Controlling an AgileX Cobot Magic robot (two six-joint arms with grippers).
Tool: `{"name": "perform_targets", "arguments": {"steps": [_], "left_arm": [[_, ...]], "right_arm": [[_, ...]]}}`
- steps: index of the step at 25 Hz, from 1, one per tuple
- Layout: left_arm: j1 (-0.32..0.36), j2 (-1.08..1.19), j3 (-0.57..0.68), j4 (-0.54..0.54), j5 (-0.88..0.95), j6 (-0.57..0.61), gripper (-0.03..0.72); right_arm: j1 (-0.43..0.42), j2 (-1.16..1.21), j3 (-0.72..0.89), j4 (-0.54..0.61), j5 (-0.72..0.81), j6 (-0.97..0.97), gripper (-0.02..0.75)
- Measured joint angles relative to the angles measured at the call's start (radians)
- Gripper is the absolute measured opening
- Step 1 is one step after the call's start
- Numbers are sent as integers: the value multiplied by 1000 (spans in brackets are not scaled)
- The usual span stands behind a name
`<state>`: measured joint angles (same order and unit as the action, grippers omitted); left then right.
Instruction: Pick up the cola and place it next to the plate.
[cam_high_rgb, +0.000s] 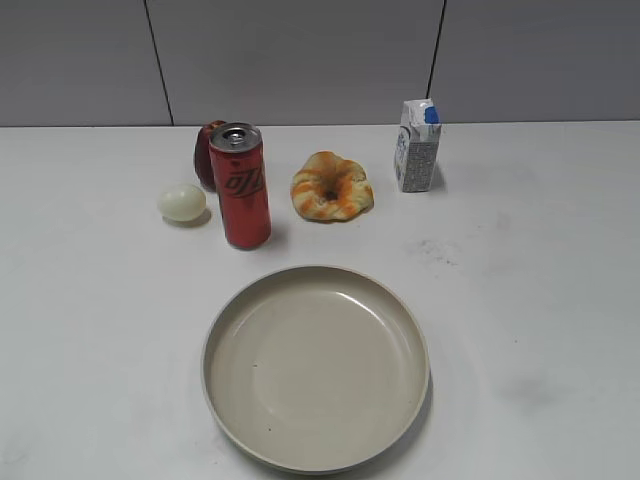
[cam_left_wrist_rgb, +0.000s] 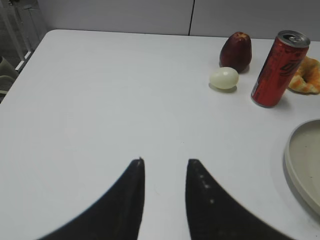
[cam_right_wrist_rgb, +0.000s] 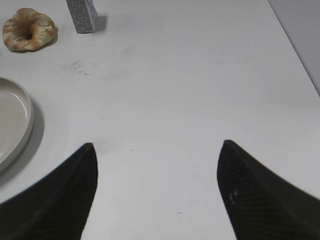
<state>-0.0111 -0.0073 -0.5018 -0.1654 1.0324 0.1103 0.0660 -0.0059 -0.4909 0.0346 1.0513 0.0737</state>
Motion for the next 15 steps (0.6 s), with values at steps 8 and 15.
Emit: {"name": "perform_targets", "arguments": {"steps": [8,15], "left_arm": [[0,0,0,0,0,0,228],[0,0,0,0,0,0,228]], "right_arm": [[0,0,0,0,-1,0,563],[0,0,0,0,-1,-1,563]]}}
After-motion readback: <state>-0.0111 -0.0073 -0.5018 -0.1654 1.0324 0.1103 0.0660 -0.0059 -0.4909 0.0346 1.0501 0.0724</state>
